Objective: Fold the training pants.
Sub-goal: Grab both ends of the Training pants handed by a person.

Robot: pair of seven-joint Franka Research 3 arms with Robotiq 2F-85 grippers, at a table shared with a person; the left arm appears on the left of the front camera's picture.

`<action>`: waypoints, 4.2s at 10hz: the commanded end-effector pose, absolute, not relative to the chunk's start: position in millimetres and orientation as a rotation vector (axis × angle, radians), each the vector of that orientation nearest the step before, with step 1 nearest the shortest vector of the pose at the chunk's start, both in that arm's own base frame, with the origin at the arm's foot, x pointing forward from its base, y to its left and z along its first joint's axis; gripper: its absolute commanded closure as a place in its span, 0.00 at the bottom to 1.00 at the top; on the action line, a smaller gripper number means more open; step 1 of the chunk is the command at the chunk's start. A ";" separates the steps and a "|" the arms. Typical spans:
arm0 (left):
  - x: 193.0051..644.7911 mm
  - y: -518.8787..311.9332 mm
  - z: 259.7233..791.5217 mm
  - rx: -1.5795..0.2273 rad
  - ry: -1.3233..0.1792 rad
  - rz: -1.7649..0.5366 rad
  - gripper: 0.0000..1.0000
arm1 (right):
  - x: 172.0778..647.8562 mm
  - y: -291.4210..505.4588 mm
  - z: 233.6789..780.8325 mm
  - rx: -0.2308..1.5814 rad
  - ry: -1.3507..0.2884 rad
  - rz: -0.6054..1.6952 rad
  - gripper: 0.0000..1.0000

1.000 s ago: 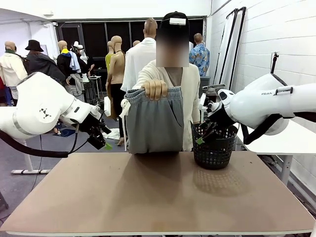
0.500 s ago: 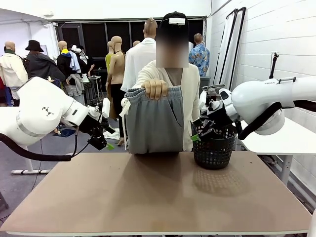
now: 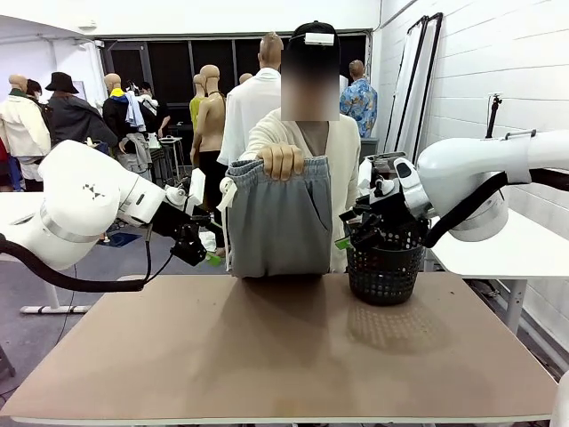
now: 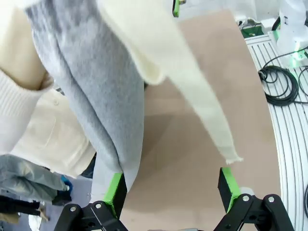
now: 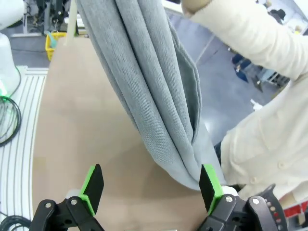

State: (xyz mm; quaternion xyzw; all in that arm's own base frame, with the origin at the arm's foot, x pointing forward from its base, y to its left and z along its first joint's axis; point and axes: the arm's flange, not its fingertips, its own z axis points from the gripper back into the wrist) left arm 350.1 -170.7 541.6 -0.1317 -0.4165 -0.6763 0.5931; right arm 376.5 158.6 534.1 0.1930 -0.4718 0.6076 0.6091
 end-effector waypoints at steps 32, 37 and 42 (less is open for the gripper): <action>338.3 -178.3 578.9 -0.336 -1.401 -1.492 0.00 | 384.2 176.3 559.1 0.691 -1.256 1.460 0.00; 342.0 -184.5 575.3 -0.450 -1.381 -1.523 0.00 | 381.3 185.9 571.4 0.730 -1.279 1.488 0.00; 357.6 -188.7 576.3 -0.585 -1.407 -1.500 0.00 | 382.0 196.9 575.5 0.806 -1.279 1.509 0.00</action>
